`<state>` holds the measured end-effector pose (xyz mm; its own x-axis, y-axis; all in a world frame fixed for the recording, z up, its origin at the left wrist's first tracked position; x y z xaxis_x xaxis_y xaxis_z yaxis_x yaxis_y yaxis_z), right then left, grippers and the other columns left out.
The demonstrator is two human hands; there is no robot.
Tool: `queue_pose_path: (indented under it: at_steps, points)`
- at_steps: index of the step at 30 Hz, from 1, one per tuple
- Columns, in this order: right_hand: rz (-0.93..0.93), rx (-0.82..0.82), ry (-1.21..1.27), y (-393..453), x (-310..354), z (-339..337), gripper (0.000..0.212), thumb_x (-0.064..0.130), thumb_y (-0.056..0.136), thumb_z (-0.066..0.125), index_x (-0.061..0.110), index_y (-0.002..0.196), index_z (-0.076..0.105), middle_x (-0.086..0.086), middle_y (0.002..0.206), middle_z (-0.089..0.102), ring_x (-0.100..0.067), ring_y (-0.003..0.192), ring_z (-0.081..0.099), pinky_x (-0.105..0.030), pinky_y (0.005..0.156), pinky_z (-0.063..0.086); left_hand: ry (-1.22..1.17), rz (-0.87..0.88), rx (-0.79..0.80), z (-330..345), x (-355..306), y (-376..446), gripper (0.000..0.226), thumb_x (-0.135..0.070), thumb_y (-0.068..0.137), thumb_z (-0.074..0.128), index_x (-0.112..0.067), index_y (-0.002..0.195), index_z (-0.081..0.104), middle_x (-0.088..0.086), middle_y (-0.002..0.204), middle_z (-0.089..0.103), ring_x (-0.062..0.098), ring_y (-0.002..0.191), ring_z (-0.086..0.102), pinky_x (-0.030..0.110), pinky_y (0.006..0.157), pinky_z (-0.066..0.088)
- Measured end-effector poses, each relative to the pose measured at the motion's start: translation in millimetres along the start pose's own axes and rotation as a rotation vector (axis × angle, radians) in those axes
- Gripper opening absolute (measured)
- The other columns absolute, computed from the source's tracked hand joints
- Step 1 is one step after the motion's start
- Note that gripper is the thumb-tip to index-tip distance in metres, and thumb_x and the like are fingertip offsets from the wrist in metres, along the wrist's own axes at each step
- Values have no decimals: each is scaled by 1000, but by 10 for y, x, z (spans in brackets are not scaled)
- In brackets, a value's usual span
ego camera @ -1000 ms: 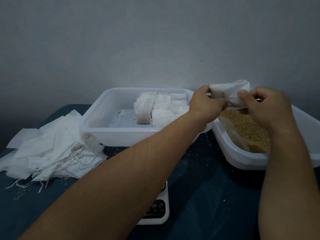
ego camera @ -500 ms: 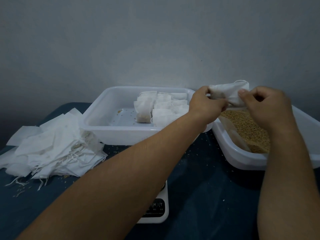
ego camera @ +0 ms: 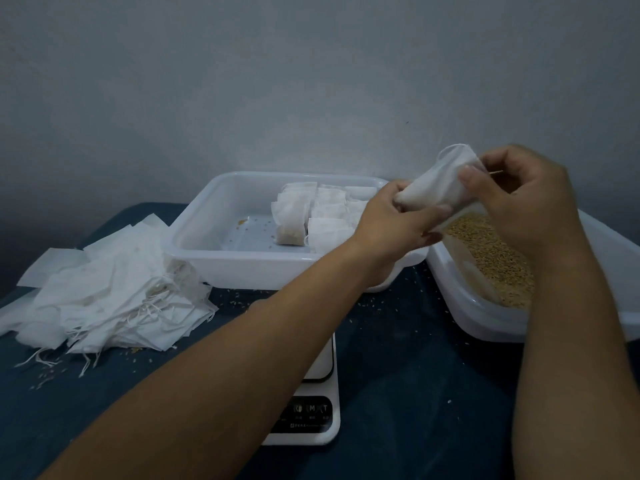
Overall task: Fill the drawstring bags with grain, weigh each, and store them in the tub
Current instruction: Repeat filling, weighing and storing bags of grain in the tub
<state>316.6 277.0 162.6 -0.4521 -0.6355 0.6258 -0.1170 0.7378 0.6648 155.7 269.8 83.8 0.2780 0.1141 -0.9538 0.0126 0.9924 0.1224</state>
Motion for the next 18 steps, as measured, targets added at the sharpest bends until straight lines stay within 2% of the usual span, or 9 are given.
queue_pose_path:
  at_steps: [3,5,8,10,12,14,16,18]
  points:
    - [-86,107,22,-16,314,172,4,38,97,73,38,98,69,21,92,71,-4,85,68,-22,72,57,225,84,38,-237,-129,-255,39,-10,86,84,-13,119,62,12,113,73,26,96,76,41,85,65]
    - [-151,193,19,-54,556,325,11,32,95,76,41,95,69,27,91,69,2,84,66,-11,68,51,416,155,36,-406,-226,-441,41,-15,81,89,-20,115,64,5,105,77,22,93,77,39,85,65]
    - [-251,359,-17,-153,905,656,14,29,91,79,37,95,69,27,92,70,3,87,66,-7,74,46,583,157,46,-621,-240,-681,43,-21,78,90,-25,112,63,-1,100,77,15,90,77,40,84,64]
    - [-281,482,-28,-267,1070,927,13,30,90,79,38,95,69,26,93,71,4,91,67,-7,78,46,639,127,53,-789,-192,-824,44,-29,76,87,-19,113,65,3,99,76,23,92,76,52,84,63]
    - [-303,559,-36,-383,1169,1150,13,34,91,78,37,100,69,25,92,70,6,94,66,-6,79,45,638,102,37,-1001,-128,-962,47,-33,76,86,-17,114,66,4,99,77,24,93,75,55,85,62]
    - [-285,614,-18,-487,1186,1312,24,40,92,77,40,114,66,22,97,69,5,96,66,-7,78,47,635,94,-12,-1233,-88,-1102,45,-32,77,88,-22,115,67,0,100,77,18,93,76,48,85,63]
    - [-179,692,41,-590,1106,1447,45,51,90,76,47,131,57,19,104,70,1,100,69,-13,82,54,666,107,-75,-1455,-74,-1224,39,-34,78,89,-27,111,68,-7,96,77,10,90,75,33,77,63]
    - [-76,696,125,-689,1018,1521,57,59,85,75,48,137,53,22,107,71,0,103,70,-15,87,56,698,118,-145,-1627,-93,-1310,38,-41,74,89,-30,104,69,-12,92,76,6,86,74,22,68,58]
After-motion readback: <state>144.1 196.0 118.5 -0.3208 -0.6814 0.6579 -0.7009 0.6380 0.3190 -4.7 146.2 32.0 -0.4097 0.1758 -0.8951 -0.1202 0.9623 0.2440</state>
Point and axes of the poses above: each hand's wrist, its own y-axis towards the middle knuckle, its own z-axis out of the palm, x = y × z, the point moved 9 cm from there along y, towards the middle knuckle
